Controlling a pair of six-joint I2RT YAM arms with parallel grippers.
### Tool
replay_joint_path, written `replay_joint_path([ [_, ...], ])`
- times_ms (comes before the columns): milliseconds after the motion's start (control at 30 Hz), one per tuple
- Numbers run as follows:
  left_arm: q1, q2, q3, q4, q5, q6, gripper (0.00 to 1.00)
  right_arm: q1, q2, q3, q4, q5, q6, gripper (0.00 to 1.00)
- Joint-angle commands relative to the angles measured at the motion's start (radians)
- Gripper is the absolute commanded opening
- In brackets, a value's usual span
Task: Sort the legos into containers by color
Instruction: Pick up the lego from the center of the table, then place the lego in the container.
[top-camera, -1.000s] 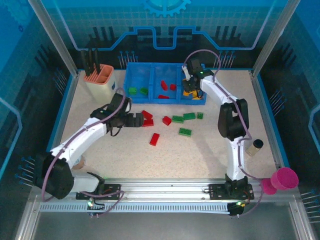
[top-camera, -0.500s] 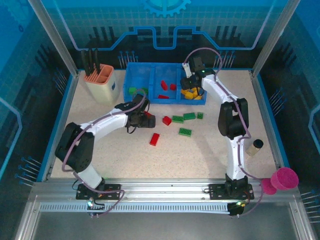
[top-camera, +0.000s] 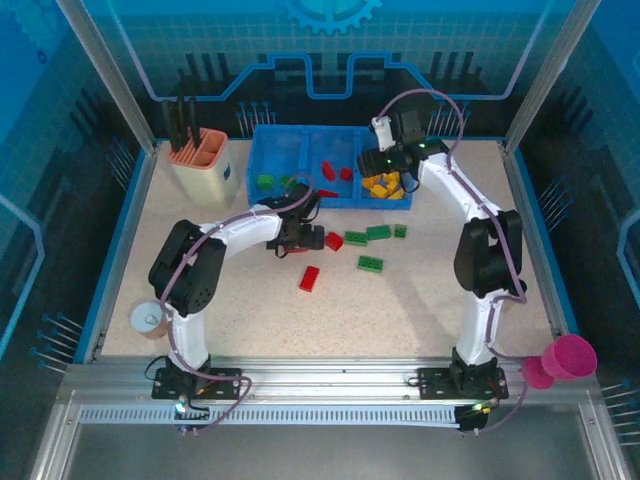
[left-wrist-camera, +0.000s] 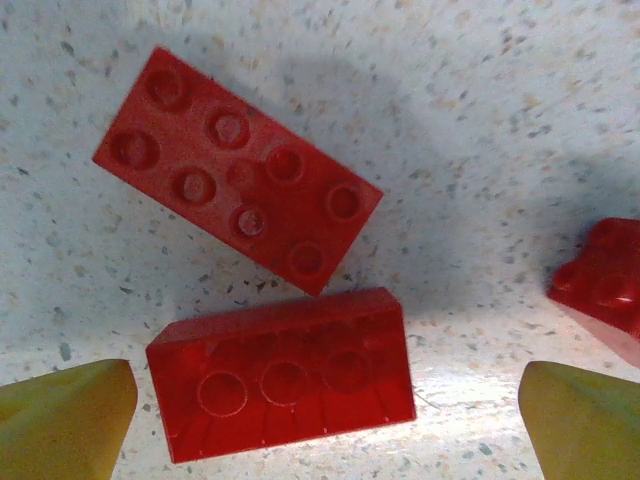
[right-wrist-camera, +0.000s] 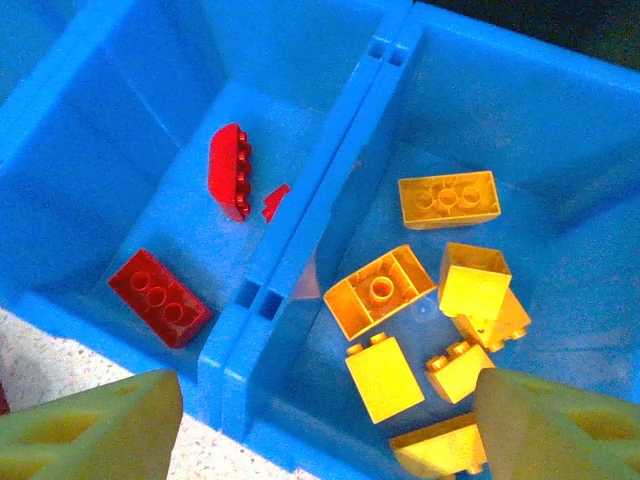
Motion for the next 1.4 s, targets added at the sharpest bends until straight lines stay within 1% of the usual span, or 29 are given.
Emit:
replay_joint_path([
  [0,-0.012,0.032,0.018,-0.023,-0.024,-0.052,0.99,-0.009,-0.092,-0.076,0.032,-0.002,0.014,0.79],
  [167,-0.015,0.073,0.032,-0.017,-0.018,-0.056,0.98,-0.013,-0.199,-0.232,0.057,0.008,0.048,0.8],
  [333,-0.015,0.101,0.042,-0.018,-0.005,-0.054,0.89,-0.015,-0.261,-0.335,0.047,0.017,0.044,0.8],
  [367,-0.014,0.106,0.041,-0.017,-0.001,-0.054,0.86,-0.014,-0.27,-0.351,0.049,0.023,0.044,0.8],
  [467,-0.015,0.115,0.035,-0.014,0.005,-0.055,0.68,-0.015,-0.29,-0.393,0.049,0.034,0.047,0.8],
  [600,-0.015,0.112,0.032,-0.019,0.009,-0.054,0.59,-0.015,-0.32,-0.447,0.055,0.04,0.059,0.8],
  [700,-0.014,0.097,0.039,-0.033,0.007,-0.047,0.51,-0.014,-0.349,-0.487,0.052,0.01,0.063,0.82],
  [833,-0.014,0.048,0.076,-0.078,-0.008,-0.028,0.45,-0.015,-0.385,-0.547,0.046,-0.022,0.08,0.83],
  [967,-0.015,0.005,0.179,-0.129,-0.028,0.01,0.43,-0.016,-0.408,-0.613,0.052,-0.035,0.107,0.83],
  [1100,-0.014,0.022,0.327,-0.155,-0.046,0.059,0.42,-0.015,-0.417,-0.657,0.06,-0.067,0.133,0.83],
  [1233,-0.011,0.088,0.467,-0.143,-0.07,0.12,0.43,-0.011,-0.433,-0.676,0.069,-0.088,0.141,0.83],
  [1367,0.012,0.212,0.641,-0.142,-0.08,0.175,0.44,-0.005,-0.449,-0.683,0.067,-0.099,0.145,0.83],
])
